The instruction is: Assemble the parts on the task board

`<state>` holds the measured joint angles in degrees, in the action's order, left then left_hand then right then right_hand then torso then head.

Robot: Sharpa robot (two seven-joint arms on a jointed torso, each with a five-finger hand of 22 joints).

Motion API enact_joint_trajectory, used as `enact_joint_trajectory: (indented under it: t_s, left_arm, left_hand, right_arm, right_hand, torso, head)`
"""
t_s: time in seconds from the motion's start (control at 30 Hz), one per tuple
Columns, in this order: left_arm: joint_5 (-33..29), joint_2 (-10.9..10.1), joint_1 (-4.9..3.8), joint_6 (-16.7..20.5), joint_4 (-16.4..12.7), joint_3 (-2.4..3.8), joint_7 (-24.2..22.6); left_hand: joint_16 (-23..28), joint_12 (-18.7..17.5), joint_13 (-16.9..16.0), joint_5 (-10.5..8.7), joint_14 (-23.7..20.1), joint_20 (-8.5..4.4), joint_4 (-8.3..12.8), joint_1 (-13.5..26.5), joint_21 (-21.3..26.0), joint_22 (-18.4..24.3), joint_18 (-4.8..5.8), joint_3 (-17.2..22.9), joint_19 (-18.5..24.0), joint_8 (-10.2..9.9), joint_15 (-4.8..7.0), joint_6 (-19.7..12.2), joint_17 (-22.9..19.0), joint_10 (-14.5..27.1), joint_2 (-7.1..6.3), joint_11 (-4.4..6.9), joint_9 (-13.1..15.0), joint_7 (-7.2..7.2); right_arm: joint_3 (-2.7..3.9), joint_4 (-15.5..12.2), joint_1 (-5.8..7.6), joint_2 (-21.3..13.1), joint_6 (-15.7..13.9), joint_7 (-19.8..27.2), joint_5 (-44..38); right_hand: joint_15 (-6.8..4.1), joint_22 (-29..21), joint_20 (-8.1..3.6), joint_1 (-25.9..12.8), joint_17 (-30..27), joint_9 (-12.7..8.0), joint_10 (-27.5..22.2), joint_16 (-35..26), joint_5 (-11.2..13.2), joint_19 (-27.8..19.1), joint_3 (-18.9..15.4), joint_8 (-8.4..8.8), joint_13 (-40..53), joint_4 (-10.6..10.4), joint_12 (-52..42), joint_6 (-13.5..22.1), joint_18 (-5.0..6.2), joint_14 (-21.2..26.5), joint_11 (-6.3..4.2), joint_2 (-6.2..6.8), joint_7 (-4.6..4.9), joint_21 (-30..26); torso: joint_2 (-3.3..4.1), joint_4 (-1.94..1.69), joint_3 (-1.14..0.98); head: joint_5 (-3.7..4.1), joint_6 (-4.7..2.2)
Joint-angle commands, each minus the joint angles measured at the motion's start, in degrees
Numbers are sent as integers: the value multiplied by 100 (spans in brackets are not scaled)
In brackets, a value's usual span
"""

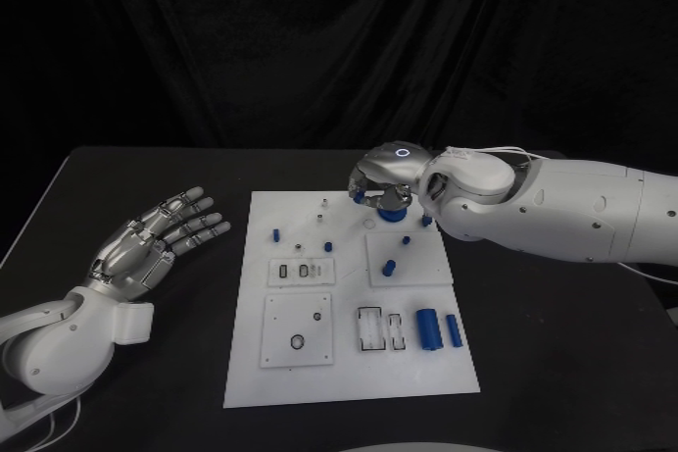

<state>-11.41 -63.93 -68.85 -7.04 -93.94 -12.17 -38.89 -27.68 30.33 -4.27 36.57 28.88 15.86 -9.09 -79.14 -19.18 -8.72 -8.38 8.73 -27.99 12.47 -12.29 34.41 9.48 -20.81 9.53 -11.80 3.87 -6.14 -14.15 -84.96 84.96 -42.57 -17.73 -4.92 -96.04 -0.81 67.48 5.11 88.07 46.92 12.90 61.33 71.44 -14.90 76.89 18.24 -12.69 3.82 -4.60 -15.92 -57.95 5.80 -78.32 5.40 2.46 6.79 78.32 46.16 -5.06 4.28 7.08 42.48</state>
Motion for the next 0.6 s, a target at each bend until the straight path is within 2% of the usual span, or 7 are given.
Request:
enact_joint_trajectory:
  t_s: [0.03, 0.27, 0.5, 0.6]
  left_arm:
    - [-55, 10, -12, -53, -22, 3, -477]
    - [-61, -2, -12, -15, -50, 3, -460]
    - [-62, 22, -12, -15, -36, 3, -455]
    - [-62, 40, -12, -23, -25, 3, -452]
  left_hand:
    - [-24, 27, 8, 13, -8, 33, -10, -47, -21, -6, 70, 38, 20, 24, -45, 11, 4, -12, -1, -17, 8, -16]
    - [-31, 28, 8, 14, -8, 34, -4, -47, -24, -8, 74, 48, 21, 27, -51, 18, 4, -16, -9, -21, 9, -21]
    - [-32, 28, 8, 15, -9, 34, -2, -46, -24, -8, 76, 50, 21, 27, -53, 19, 3, -17, -14, -22, 9, -22]
    - [-34, 28, 8, 16, -10, 34, 0, -45, -25, -8, 78, 53, 22, 27, -55, 19, 3, -18, -17, -24, 9, -23]
  right_arm:
    - [2, 95, 66, 146, -197, 8, 311]
    - [3, 552, 126, 675, 184, 25, 373]
    - [3, 940, 85, 1009, 335, 62, 384]
    - [3, 1066, 57, 1101, 370, 75, 386]
  right_hand:
    - [0, 14, 23, -51, 8, 42, 216, 2, 82, 19, 56, -13, -5, -13, 91, 4, -73, -42, -168, 44, 9, 27]
    - [13, 20, 34, -112, -21, 79, 205, -20, 167, 12, 87, 29, -8, -45, 220, 60, -71, -30, -149, 61, 13, 19]
    - [33, 16, 50, -163, -25, 105, 192, -31, 236, -3, 102, 72, -6, -74, 316, 116, -69, -17, -128, 75, 21, 7]
    - [49, 7, 64, -199, -38, 119, 183, -40, 286, -16, 104, 100, -4, -96, 373, 149, -66, -7, -113, 89, 23, -5]
  torso:
    - [3, 1, 3]
    - [7, -1, 4]
    - [3, -1, 12]
    - [10, -10, 9]
  head:
    - [-15, 3]
    - [-53, 23]
    - [-88, 25]
    - [-91, 23]
